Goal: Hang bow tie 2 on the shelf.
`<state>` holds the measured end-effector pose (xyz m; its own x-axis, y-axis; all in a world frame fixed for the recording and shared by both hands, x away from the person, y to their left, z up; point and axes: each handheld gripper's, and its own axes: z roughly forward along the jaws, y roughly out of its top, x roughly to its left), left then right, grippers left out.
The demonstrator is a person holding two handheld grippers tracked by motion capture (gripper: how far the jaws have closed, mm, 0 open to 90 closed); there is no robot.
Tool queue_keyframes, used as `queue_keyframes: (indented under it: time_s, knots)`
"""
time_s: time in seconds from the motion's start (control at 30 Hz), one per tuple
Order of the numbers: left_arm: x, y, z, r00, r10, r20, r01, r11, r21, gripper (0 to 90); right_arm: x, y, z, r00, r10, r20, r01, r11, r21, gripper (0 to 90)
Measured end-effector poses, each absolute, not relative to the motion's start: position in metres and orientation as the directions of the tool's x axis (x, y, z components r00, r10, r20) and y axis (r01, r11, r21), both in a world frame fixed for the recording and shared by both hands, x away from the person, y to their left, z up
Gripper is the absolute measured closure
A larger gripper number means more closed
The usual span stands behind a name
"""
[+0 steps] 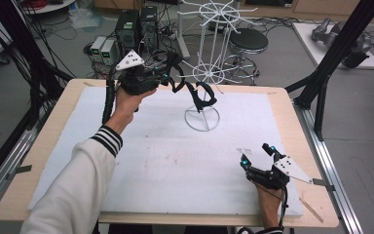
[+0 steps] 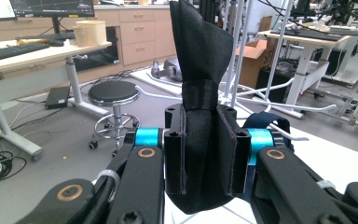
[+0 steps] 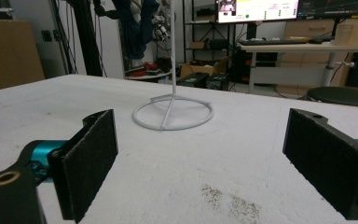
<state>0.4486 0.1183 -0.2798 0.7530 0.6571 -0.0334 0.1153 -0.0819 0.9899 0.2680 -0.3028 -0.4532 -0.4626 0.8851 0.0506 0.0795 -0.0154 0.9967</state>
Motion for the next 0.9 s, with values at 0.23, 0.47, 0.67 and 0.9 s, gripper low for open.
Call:
queue_keyframes:
  time_s: [0.23,0.47,0.67,0.9]
  knots:
    - [0.449,0.111,-0.280,0.759,0.651,-0.029,0.112,-0.087,0.990,74.4,0.268,-0.303,-0.453,-0.463,0.885,0.051,0.078,-0.016,0.997,9.5]
    - [0.450,0.103,-0.282,0.762,0.647,-0.027,0.118,-0.098,0.988,74.4,0.268,-0.303,-0.453,-0.463,0.885,0.051,0.077,-0.017,0.997,9.5]
    - [0.451,0.095,-0.285,0.769,0.639,-0.023,0.122,-0.112,0.986,74.4,0.268,-0.302,-0.453,-0.462,0.885,0.052,0.075,-0.019,0.997,9.5]
    - [0.451,0.087,-0.289,0.776,0.630,-0.025,0.128,-0.119,0.985,74.4,0.267,-0.302,-0.453,-0.465,0.884,0.056,0.078,-0.022,0.997,9.5]
